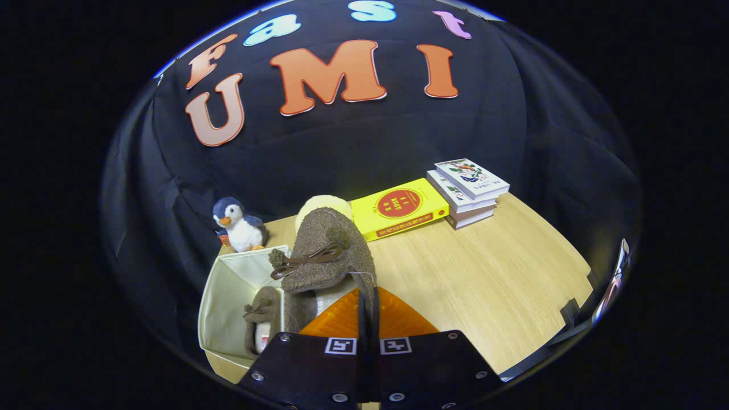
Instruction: Open the storage box then place both shoes into the box .Put the left shoe in first, then the right shoe, with the right side of both shoes facing outward in a uniform manner.
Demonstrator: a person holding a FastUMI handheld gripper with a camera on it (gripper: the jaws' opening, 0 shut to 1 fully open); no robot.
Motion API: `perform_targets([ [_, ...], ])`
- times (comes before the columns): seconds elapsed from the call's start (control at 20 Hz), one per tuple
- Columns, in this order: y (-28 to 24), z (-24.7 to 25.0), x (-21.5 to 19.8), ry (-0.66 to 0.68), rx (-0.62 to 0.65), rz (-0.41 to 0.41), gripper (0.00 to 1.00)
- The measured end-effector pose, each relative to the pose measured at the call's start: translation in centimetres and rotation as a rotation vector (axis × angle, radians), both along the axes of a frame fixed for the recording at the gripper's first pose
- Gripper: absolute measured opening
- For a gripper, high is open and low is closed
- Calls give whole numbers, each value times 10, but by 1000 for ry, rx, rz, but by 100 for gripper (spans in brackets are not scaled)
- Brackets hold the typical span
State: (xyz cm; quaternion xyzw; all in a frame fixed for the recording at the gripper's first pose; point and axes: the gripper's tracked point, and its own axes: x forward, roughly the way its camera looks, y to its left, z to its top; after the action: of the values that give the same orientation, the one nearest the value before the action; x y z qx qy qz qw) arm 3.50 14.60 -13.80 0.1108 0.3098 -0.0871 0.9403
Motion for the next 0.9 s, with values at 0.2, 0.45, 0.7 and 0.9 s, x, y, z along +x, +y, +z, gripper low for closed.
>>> perform_targets([
  [0.2, 44, 14, 7, -21, 26, 29, 1],
  [0.45, 84, 2, 11, -3, 46, 56, 1],
  [0.7, 103, -14, 15, 16, 50, 79, 2],
  [0.9, 114, -19, 14, 30, 98, 85, 3],
])
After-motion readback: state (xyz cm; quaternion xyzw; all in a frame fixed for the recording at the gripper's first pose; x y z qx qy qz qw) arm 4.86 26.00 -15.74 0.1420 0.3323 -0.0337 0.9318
